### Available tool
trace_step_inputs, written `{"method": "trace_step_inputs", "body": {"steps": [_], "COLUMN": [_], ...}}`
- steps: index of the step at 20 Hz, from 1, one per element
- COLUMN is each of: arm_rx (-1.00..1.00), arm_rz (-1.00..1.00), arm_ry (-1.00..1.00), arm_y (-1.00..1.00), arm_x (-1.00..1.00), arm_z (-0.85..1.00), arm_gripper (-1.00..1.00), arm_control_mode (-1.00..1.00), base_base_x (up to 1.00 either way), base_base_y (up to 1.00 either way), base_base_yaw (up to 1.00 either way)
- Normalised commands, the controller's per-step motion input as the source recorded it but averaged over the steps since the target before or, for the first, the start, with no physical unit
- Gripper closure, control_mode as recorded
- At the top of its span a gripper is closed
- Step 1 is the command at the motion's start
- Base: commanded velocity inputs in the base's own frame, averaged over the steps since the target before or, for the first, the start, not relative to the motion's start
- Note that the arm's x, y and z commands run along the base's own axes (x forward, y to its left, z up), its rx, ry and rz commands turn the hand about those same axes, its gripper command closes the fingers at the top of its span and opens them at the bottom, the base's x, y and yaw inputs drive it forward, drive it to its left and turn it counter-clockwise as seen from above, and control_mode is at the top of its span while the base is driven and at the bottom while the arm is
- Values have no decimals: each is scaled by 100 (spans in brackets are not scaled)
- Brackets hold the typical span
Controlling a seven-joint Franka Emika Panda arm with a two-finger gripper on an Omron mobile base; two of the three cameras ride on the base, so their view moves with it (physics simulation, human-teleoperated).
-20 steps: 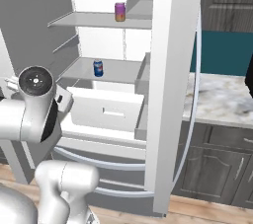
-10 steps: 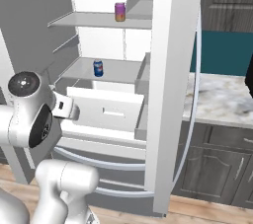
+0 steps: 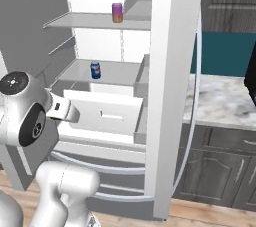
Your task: Open the fridge, grab two sodas, and place both sodas inside the bowl with ice on the dining counter.
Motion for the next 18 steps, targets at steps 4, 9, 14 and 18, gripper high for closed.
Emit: {"method": "trace_step_inputs", "body": {"steps": [4, 9, 14, 18], "arm_rx": [0, 0, 0, 0], "arm_rz": [0, 0, 0, 0], "arm_ry": [0, 0, 0, 0], "arm_y": [0, 0, 0, 0], "arm_x": [0, 0, 0, 0], "arm_z": [0, 0, 0, 0], "arm_gripper": [-100, -100, -100, -100], "arm_control_mode": [100, 100, 100, 100], "base_base_x": [52, 59, 62, 50], "base_base_y": [8, 21, 30, 33], "base_base_yaw": [-14, -6, 0, 0]}}
